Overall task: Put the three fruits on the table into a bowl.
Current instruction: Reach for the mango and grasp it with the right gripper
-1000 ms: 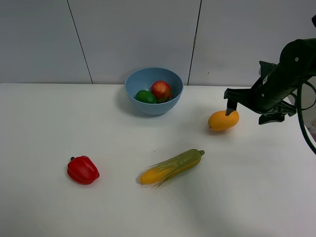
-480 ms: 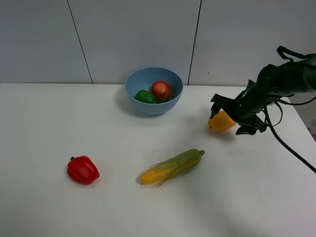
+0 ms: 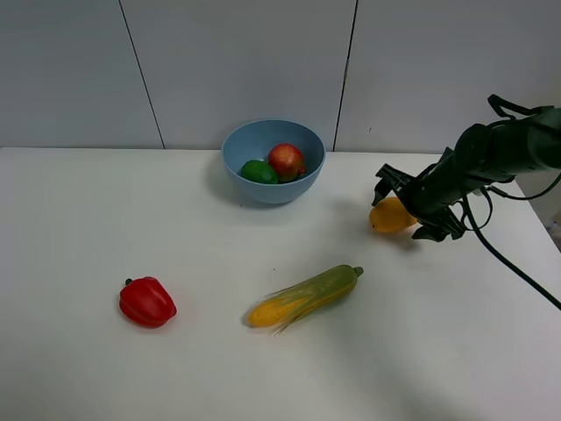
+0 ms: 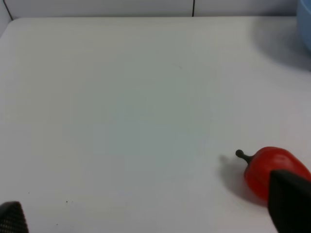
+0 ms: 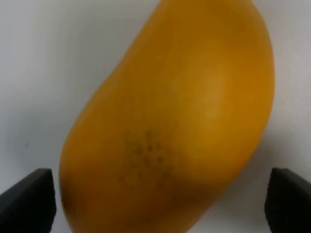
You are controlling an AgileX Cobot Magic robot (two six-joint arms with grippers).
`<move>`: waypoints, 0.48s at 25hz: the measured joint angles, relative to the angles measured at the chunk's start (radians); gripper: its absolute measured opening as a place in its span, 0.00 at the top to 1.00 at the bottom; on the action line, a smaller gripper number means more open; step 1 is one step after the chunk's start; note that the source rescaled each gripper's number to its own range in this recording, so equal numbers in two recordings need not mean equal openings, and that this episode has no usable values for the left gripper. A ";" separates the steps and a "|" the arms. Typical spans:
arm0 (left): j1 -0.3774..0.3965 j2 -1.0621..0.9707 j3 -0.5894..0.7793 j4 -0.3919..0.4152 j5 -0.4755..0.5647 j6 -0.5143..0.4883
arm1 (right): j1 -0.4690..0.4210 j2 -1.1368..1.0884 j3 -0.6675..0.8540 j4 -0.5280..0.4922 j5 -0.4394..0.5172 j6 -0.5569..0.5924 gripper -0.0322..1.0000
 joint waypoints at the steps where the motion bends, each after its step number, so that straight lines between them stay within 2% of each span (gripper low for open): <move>1: 0.000 0.000 0.000 0.000 0.000 0.000 | -0.001 0.007 0.000 0.010 -0.002 0.000 0.36; 2: 0.000 0.000 0.000 0.000 0.000 0.000 | -0.002 0.010 0.000 0.019 -0.003 0.000 0.37; 4: 0.000 0.000 0.000 0.000 0.000 0.000 | -0.003 0.023 0.000 0.035 -0.015 -0.001 0.46; 7: 0.000 0.000 0.000 0.000 0.000 0.000 | -0.003 0.042 0.000 0.052 -0.027 -0.006 0.64; 10: 0.000 0.000 0.000 0.000 0.000 0.000 | -0.003 0.046 0.000 0.056 -0.043 -0.007 0.89; 11: 0.000 0.000 0.000 0.000 0.000 0.000 | -0.003 0.046 0.000 0.056 -0.043 -0.007 0.89; 12: 0.000 0.000 0.000 0.000 0.000 0.000 | -0.003 0.046 0.000 0.064 -0.056 -0.008 0.96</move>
